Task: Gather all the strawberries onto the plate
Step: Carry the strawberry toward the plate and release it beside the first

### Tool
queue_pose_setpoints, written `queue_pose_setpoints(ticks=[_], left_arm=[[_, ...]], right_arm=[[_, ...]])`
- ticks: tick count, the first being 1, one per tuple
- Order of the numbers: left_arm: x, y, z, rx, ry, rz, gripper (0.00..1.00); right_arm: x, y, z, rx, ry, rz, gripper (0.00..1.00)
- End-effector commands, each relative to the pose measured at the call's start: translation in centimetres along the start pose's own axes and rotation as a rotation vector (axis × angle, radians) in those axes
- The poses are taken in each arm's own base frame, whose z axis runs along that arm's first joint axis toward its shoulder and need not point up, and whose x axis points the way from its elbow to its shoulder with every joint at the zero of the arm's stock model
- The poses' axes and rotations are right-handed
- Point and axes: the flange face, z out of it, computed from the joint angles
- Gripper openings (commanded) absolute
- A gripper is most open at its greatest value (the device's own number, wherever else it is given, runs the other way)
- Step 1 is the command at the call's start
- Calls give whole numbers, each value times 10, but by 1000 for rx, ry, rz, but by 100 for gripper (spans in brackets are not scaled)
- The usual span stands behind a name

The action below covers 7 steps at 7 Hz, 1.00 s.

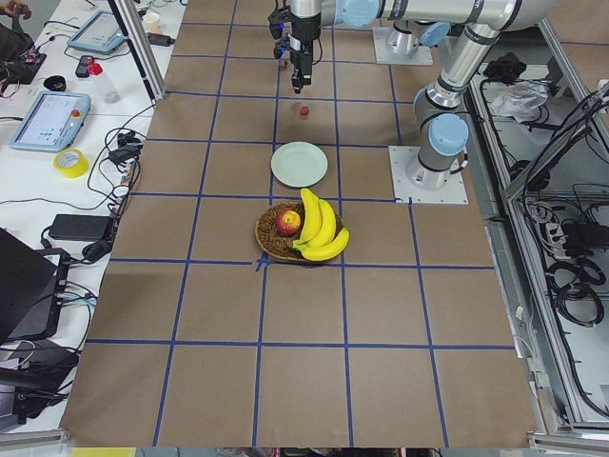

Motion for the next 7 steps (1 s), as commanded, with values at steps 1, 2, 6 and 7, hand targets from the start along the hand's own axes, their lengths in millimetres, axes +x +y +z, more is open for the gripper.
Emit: queue_pose_setpoints(ticks=[1,2,6,7], left_arm=[[0,0,0,0,1,0,100],[0,0,0,1,-1,0,100],[-1,1,-1,1,0,-2,100],[0,0,1,-2,3,0,100]], right_arm=[[-22,-12,25,-33,-14,-4,26],[-22,-11,24,-36,-20,-7,60],[38,-61,-56,51,17,-33,100],[84,-97,-81,81,13,6,100]])
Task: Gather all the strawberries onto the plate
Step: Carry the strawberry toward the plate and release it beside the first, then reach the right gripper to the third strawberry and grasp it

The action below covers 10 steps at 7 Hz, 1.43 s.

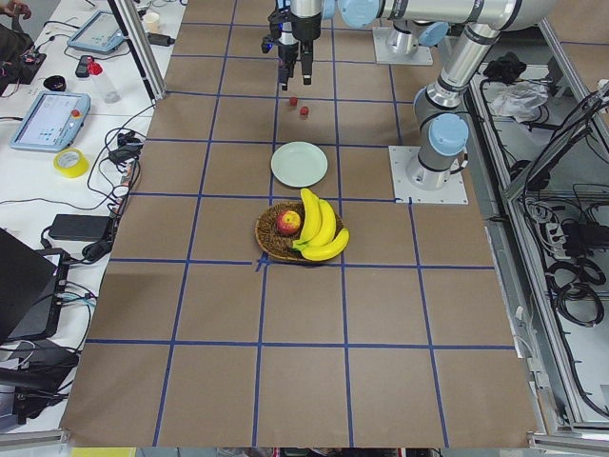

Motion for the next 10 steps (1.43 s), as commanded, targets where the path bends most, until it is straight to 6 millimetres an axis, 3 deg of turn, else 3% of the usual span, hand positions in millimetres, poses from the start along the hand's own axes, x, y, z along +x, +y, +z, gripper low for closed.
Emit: queue_pose_setpoints(ticks=[1,3,4,5,6,7,8,10], left_arm=[[0,0,0,1,-1,0,100],[0,-1,1,-2,-1,2,100],[0,0,0,1,1,1,100],[0,0,-1,3,-1,0,100],[1,-1,1,-2,2,2,100],[0,-2,0,9,0,0,100],[0,-1,-1,10,-1,1,100],[0,-3,0,12,0,0,100]], right_arm=[[91,-54,-26,26,27,-46,100],[137,-55,7,-19,104,-129,94],[144,-48,24,-46,134,-126,89],[143,-48,29,4,106,-115,88],[145,-50,52,-17,114,-116,82],[146,-50,57,-1,109,-115,69],[146,-49,58,-3,109,-115,46],[143,-52,50,15,104,-108,15]])
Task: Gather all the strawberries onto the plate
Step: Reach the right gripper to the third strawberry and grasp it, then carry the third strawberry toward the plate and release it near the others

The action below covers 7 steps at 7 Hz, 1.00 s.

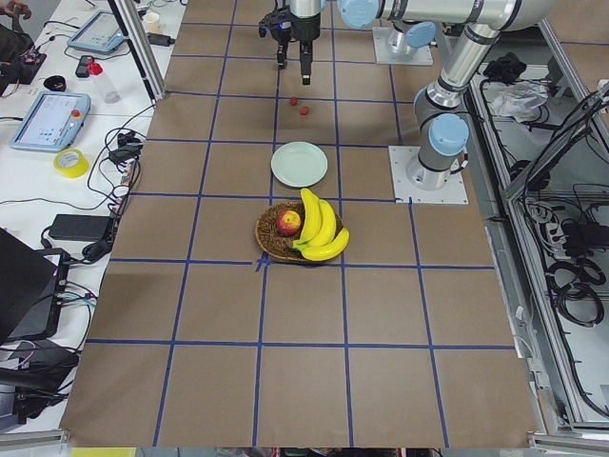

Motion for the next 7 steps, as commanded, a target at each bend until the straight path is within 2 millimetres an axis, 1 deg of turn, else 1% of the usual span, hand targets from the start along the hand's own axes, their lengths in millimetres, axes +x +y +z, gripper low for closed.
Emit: queue_pose_setpoints(ticks=[1,2,3,4,5,6,7], left_arm=[[0,0,-1,6,-1,0,100],[0,-1,0,5,0,0,100],[0,-3,-1,19,0,-3,100],[0,-2,-1,19,-2,-3,100],[0,-4,0,19,1,-3,100],[0,-7,0,31,2,-5,100],[0,-6,-1,32,-1,-4,100]], right_arm=[[-7,-2,-14,32,-8,38,13],[-15,2,-23,42,-15,42,14],[-45,12,-34,59,-31,92,17],[-103,28,-50,67,-98,130,17],[-143,48,-55,67,-118,113,17],[-173,73,-55,56,-135,82,17],[-196,86,-56,23,-207,71,17]])
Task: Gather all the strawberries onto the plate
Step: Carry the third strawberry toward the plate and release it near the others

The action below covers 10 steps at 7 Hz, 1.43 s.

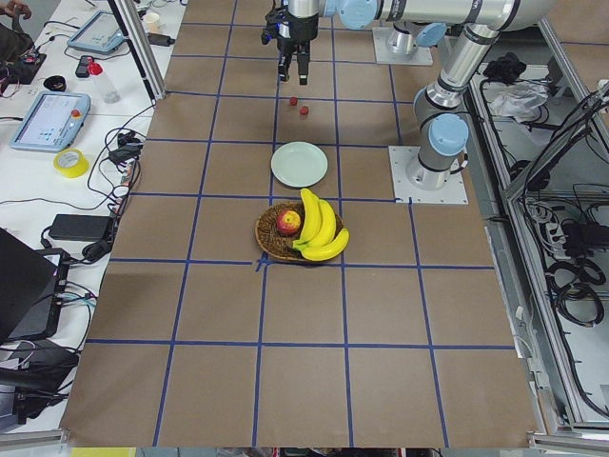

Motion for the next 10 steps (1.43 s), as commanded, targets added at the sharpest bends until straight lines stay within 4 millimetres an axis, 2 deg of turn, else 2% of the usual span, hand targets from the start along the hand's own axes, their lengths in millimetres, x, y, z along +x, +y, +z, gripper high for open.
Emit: queue_pose_setpoints(ticks=[1,2,4,5,6,7,8,10], left_arm=[[-1,-1,0,7,0,-2,100],[0,0,0,7,-2,0,100],[-1,-1,0,5,0,0,100],[0,0,0,7,-2,0,100],[-1,0,-1,8,-3,0,100],[-1,-1,0,5,0,0,100],[-1,-1,0,8,0,-2,100],[-1,-1,0,7,0,0,100]], right_arm=[[-52,39,10,-47,-69,-44,17],[-64,42,20,-55,-65,-45,16],[-65,40,40,-72,-53,-42,21],[-65,40,42,-73,-50,-42,45],[-65,39,37,-64,-51,-42,90],[-65,39,34,-60,-53,-43,100],[-64,38,30,-51,-50,-43,100],[-62,37,4,-37,-49,-41,100]])
